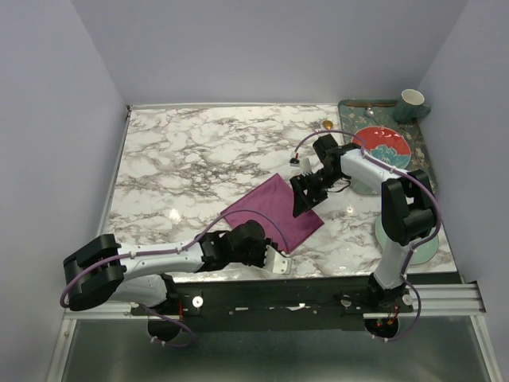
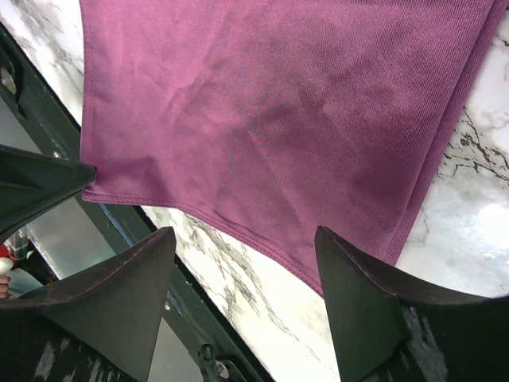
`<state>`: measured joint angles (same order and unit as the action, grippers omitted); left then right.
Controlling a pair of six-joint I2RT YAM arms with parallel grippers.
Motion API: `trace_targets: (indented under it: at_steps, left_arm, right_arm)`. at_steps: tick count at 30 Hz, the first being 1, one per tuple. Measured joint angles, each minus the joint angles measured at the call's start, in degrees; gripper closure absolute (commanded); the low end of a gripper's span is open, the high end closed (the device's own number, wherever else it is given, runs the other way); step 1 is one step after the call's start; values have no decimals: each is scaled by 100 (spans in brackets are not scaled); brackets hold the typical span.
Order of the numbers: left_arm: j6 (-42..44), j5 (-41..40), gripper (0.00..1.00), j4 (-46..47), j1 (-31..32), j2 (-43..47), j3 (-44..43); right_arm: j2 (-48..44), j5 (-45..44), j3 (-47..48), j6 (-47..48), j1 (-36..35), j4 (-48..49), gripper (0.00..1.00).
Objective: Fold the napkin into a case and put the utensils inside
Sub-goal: Pick up the top corner of the square folded napkin from the center of the board, then fold the top corner of the square-folded napkin at the center of the board.
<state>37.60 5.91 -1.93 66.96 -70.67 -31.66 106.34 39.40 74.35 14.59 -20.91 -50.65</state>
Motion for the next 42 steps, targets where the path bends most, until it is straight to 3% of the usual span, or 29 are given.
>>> trace_targets:
  at_steps: [10,12,16,24,28,33,42]
  left_arm:
    - [-59,125,73,-85,-22,-2,-199]
    - [-61,133,76,-85,-22,-7,-221]
    - [-68,140,98,-83,-31,-46,-262]
    - [-81,317,100,-227,-549,-358,-570]
    - [-79,573,100,-599,-1054,-863,-1464]
    - [-70,1067,93,-944,-1714,-1617,-2500]
    - [17,1974,93,-1987,-2778,-3276,-4492]
  right_arm:
    - [7,13,0,0,0,0,21]
    - [9,13,0,0,2,2,21]
    - [20,15,0,0,4,0,21]
    - [55,83,0,-46,109,0,18]
    - [72,197,24,-114,332,-7,7]
    - [74,313,92,-144,654,-15,6]
    - [74,387,114,-138,914,-15,8]
